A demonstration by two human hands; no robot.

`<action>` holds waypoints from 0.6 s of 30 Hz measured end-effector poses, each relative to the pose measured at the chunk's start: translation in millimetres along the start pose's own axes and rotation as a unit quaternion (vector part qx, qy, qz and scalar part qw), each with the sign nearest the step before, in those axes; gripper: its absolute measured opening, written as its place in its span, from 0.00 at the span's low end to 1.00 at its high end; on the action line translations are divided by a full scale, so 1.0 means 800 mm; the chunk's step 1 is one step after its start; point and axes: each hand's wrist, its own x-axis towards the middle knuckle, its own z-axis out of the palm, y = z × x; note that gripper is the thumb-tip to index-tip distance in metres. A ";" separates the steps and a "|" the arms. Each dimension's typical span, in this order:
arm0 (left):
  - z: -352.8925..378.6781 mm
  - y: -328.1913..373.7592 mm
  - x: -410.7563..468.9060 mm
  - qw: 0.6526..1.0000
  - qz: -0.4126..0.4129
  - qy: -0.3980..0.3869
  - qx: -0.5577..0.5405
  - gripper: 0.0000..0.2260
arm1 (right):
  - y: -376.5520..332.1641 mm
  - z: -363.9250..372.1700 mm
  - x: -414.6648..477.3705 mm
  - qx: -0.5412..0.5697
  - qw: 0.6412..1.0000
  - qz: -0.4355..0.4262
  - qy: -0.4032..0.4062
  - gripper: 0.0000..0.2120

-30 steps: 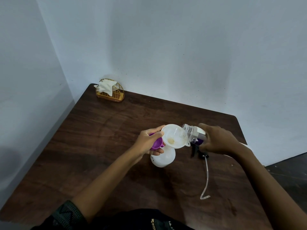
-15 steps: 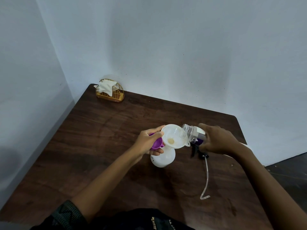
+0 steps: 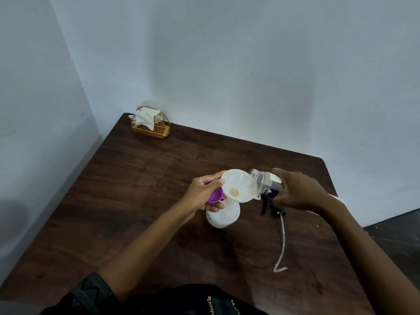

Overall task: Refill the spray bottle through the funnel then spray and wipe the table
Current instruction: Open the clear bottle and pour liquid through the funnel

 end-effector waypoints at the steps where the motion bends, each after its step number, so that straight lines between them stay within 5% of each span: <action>1: 0.000 0.000 0.000 1.000 -0.001 0.000 0.001 0.18 | 0.001 0.001 0.000 0.000 1.000 -0.001 0.001 0.15; 18: 0.002 -0.001 -0.001 1.000 -0.001 0.003 0.004 0.18 | 0.001 0.000 -0.002 -0.004 1.000 0.007 0.003 0.16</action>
